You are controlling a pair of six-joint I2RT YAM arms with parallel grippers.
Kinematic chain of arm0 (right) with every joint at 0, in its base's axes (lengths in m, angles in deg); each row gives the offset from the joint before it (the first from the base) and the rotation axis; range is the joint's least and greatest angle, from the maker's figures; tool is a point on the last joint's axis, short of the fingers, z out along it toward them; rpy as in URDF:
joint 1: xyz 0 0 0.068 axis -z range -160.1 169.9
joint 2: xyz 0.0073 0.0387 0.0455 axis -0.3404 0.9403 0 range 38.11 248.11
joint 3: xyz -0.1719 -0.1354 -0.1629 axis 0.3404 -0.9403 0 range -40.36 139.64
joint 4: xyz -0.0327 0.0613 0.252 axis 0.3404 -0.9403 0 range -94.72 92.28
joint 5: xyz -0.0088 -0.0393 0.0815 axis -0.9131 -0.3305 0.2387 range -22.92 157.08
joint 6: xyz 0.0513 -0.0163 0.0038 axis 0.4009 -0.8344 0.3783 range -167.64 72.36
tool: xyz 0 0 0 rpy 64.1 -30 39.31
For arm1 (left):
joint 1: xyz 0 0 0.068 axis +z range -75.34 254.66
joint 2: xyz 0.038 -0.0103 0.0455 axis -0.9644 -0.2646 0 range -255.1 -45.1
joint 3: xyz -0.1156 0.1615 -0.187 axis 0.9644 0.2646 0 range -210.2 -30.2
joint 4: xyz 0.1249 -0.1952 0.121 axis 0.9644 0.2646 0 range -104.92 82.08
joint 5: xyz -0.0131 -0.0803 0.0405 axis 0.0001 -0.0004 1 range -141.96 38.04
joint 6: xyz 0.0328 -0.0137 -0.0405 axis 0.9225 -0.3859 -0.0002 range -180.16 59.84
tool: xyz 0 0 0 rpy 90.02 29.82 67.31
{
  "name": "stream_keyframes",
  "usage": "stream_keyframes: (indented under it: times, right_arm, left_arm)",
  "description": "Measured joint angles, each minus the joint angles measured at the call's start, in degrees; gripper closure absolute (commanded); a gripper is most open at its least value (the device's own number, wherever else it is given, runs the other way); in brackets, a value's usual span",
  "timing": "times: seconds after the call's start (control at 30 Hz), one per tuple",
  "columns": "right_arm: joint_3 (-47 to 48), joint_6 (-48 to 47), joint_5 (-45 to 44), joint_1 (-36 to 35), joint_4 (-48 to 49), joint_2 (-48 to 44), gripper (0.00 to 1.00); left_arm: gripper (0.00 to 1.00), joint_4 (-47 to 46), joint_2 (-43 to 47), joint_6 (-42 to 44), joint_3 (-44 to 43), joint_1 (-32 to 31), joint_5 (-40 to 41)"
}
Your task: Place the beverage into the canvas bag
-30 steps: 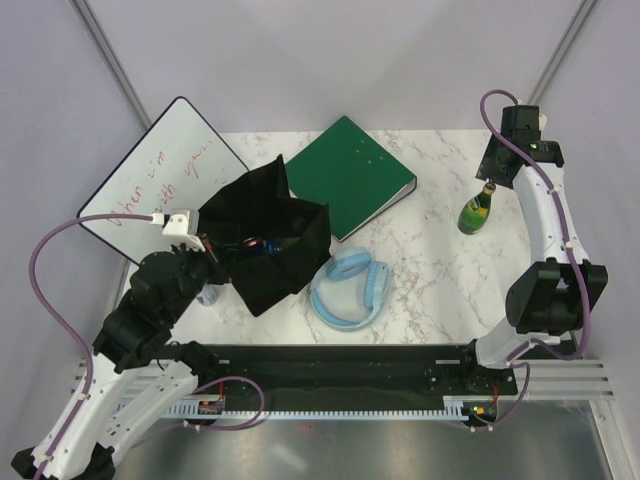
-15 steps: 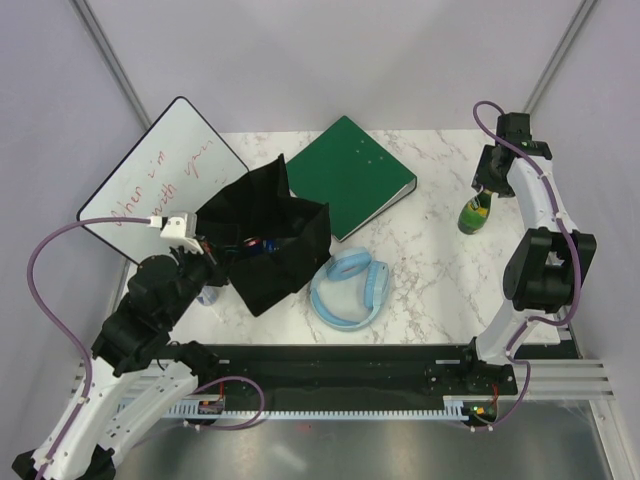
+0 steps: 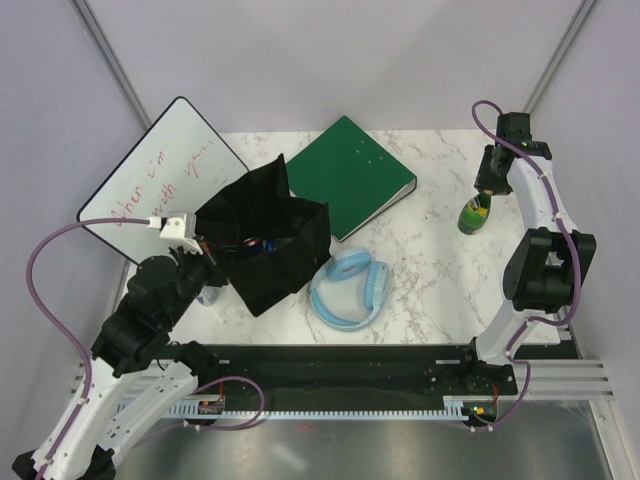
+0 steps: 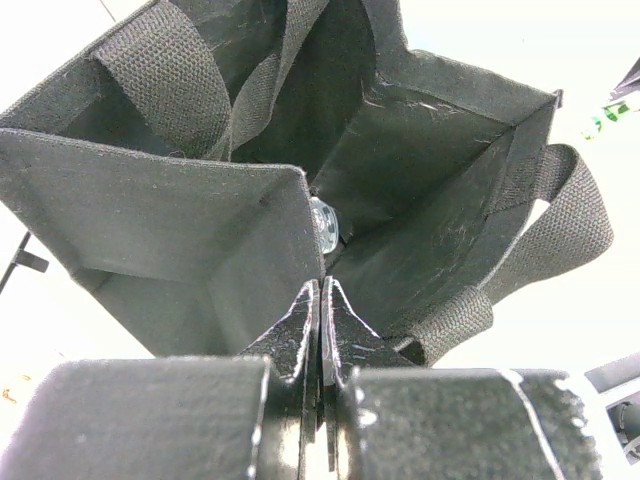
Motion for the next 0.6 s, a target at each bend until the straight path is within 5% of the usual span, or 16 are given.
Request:
stream_keyframes:
  times: [0.1, 0.17, 0.23, 0.3, 0.6]
  right_arm:
    - [0.00, -0.17, 0.39, 0.02, 0.02, 0.00, 0.96]
    - [0.02, -0.39, 0.61, 0.02, -0.04, 0.00, 1.00]
    - [0.02, -0.37, 0.59, 0.00, -0.04, 0.00, 0.90]
    - [0.04, -0.37, 0.66, -0.04, -0.13, 0.00, 0.63]
    - [0.15, -0.42, 1.01, -0.13, -1.16, -0.39, 0.47]
  left_arm:
    - [0.98, -0.02, -0.04, 0.00, 0.00, 0.00, 0.07]
    - [0.98, -0.04, -0.11, 0.00, 0.00, 0.00, 0.15]
    - [0.98, -0.11, -0.28, 0.02, 0.00, 0.00, 0.15]
    - [0.98, -0.33, -0.59, 0.02, 0.00, 0.00, 0.15]
    - [0.98, -0.74, -0.96, 0.02, 0.00, 0.00, 0.15]
